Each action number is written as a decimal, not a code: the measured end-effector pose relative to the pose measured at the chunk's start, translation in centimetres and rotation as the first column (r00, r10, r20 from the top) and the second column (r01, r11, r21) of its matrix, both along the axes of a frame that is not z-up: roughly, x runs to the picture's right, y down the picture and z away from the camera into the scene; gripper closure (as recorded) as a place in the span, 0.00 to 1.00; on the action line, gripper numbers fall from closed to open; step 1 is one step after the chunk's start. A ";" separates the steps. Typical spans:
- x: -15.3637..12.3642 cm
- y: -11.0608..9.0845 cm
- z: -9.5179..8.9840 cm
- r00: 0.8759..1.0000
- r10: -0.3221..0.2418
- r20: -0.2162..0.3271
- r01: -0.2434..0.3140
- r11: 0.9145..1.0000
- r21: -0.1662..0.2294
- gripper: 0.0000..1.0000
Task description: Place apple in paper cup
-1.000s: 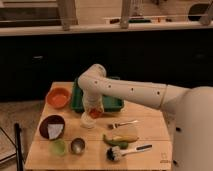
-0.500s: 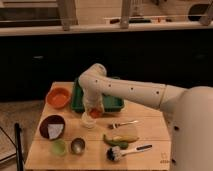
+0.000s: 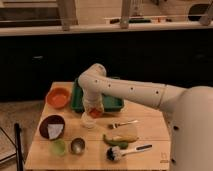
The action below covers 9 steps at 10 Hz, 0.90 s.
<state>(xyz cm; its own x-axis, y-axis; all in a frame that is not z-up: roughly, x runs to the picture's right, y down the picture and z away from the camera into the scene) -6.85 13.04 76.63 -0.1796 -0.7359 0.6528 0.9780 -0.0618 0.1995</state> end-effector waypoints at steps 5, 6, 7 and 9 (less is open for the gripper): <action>-1.5 -0.1 -0.4 0.999 -0.032 0.015 0.032 0.999 0.002 1.00; -1.8 -0.1 -0.4 0.999 -0.033 0.018 0.033 0.999 0.001 1.00; -1.9 -0.1 -0.5 0.999 -0.035 0.017 0.035 0.999 -0.003 1.00; -2.1 -0.1 -0.6 0.999 -0.035 0.013 0.035 0.999 -0.006 1.00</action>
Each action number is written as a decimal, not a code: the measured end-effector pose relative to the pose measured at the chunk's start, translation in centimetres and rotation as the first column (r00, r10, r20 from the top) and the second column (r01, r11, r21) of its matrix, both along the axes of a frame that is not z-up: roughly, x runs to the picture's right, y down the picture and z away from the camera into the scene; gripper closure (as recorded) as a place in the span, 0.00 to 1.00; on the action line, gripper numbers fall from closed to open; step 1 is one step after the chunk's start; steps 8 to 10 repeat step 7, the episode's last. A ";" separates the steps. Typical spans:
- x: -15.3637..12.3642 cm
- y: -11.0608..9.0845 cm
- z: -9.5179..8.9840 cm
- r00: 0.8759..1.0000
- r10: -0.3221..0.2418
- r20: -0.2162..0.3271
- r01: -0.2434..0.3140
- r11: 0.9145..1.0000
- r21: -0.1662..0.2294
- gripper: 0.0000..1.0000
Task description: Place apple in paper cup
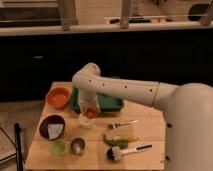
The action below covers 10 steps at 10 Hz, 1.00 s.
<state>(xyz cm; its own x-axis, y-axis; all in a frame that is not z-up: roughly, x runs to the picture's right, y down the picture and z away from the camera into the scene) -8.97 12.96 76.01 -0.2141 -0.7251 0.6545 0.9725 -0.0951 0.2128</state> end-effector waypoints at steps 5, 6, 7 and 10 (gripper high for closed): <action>-0.5 -0.2 -0.4 1.000 0.004 0.004 -0.004 1.000 0.003 1.00; -0.7 -0.3 -0.4 1.000 0.003 0.007 -0.003 1.000 0.003 1.00; -1.0 -0.3 -0.4 1.000 0.000 0.013 0.000 1.000 0.000 1.00; -1.0 -0.3 -0.4 1.000 0.000 0.013 0.000 1.000 0.000 1.00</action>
